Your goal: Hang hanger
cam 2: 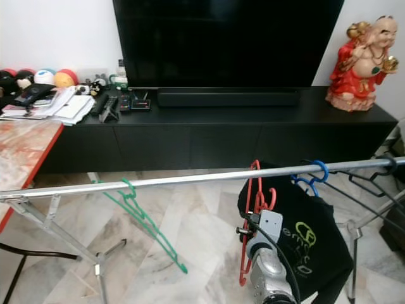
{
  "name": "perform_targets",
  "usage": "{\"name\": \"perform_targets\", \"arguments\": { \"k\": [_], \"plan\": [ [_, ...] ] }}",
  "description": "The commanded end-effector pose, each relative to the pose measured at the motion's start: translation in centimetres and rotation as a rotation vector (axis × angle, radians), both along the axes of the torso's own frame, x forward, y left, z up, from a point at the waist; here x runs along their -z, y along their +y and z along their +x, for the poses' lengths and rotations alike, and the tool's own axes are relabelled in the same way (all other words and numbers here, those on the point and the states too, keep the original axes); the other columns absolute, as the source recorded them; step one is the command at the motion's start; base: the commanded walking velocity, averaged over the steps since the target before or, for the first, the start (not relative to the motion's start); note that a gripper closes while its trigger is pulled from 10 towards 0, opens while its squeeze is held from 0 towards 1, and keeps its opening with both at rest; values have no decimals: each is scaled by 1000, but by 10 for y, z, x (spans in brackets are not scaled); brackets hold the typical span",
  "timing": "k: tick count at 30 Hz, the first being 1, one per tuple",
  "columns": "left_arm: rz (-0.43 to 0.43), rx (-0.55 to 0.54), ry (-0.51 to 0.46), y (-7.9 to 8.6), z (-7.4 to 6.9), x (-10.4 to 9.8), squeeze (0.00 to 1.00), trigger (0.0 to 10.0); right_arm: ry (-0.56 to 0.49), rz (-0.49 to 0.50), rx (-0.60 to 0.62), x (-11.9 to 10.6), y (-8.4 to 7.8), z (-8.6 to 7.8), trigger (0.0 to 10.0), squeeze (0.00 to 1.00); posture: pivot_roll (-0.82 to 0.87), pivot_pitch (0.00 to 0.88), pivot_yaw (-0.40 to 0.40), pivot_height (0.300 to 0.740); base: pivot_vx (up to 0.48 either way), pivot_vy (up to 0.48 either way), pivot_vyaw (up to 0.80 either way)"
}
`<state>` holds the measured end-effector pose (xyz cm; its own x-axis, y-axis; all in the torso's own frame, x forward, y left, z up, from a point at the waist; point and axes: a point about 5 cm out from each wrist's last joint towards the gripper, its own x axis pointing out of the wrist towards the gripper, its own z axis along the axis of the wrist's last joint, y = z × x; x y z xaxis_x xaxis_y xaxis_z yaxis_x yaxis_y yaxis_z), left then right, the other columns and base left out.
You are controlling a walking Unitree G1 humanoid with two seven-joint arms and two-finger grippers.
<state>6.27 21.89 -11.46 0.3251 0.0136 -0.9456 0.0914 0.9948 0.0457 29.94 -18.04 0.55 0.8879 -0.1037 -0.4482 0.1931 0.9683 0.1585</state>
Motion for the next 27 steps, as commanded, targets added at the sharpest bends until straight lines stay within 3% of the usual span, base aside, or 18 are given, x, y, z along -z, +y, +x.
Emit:
{"name": "perform_targets", "arguments": {
  "k": [1, 6, 13, 18, 27],
  "plan": [
    [-4, 17, 20, -1, -5, 1, 0, 10000, -52, -32, 3, -11, -6, 7, 10000, 0, 28, 35, -24, 740, 0, 0, 0],
    [-7, 23, 15, -1, -3, 1, 0, 10000, -87, -165, -112, -25, -4, 20, 10000, 0, 29, 35, -23, 740, 0, 0, 0],
    [-12, 29, 14, -1, -3, 1, 0, 10000, -76, -229, -171, -40, -2, 35, 10000, 0, 32, 37, -22, 740, 0, 0, 0],
    [-12, 35, 14, -1, -3, 0, 0, 10000, -31, -237, -199, -45, 1, 43, 10000, 0, 29, 40, -17, 740, 0, 0, 0],
    [-15, 41, 13, -1, -1, 0, 0, 10000, 48, -133, -177, -46, 7, 48, 10000, 0, 37, 39, -16, 740, 0, 0, 0]
  ]
}}
